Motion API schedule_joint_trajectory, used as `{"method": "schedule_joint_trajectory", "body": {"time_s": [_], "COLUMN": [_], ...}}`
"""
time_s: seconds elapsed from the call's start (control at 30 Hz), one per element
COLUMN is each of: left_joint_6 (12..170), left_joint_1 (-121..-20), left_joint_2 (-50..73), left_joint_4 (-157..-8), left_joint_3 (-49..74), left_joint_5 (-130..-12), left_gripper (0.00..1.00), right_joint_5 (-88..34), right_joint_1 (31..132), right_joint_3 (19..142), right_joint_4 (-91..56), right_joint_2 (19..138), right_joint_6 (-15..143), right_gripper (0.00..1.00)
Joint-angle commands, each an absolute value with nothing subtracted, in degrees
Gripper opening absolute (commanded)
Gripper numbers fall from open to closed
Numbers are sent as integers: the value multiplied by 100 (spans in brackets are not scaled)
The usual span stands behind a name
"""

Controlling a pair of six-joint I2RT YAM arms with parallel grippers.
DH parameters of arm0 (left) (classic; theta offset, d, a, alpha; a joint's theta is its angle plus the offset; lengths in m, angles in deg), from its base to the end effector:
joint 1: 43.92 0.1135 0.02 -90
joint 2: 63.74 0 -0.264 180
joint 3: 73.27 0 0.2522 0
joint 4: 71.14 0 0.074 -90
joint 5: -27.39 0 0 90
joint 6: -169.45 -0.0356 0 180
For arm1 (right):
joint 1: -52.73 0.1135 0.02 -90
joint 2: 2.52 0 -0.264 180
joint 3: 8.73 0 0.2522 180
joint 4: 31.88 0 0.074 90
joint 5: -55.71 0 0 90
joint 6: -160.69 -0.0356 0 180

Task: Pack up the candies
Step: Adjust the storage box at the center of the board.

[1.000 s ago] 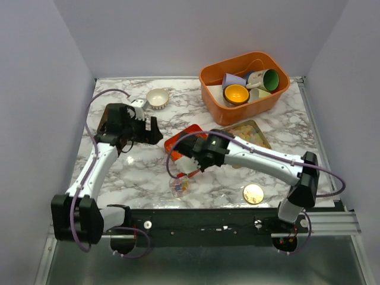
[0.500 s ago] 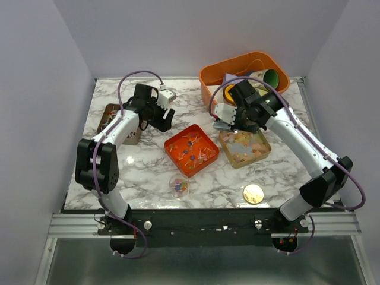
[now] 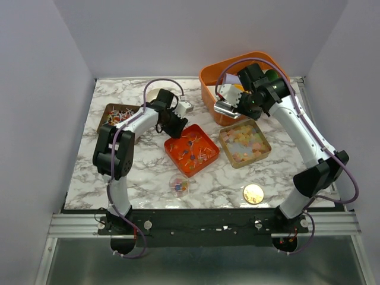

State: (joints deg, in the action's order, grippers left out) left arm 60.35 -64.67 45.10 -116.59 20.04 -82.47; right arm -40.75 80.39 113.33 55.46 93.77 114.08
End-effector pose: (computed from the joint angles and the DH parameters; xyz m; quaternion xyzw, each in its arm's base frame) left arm 0.3701 -0.1532 0.2018 0.3656 0.8818 -0.1705 0.2444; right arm 0.2925 0.1488 0.3894 -0.5511 0.7957 -0.0877 0.2354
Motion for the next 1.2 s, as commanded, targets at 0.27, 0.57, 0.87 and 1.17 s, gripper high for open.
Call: {"method": "schedule_joint_trajectory", "body": {"time_s": [0.27, 0.57, 0.87, 1.17], "left_joint_6": [7670, 9043, 9693, 9334], "left_joint_1": [-6440, -6352, -6352, -6220], "left_joint_2": [5087, 5306, 5588, 5404], "left_joint_4": [-11751, -11839, -11971, -12032], "left_joint_3": [2751, 2882, 3356, 3665], "left_joint_5": [-7616, -6780, -5699, -6515], "left_gripper": [0, 0, 0, 76], "right_joint_5": [-4044, -4053, -4141, -4229], "right_joint_1": [8007, 7989, 7989, 7989], "right_joint_3": [11525, 11560, 11578, 11604], "right_joint_4": [5553, 5553, 5553, 5545], "right_joint_2": [9495, 9583, 9644, 9680], "right_joint_6": [11296, 11279, 11261, 11252], "right_gripper": [1, 1, 1, 1]}}
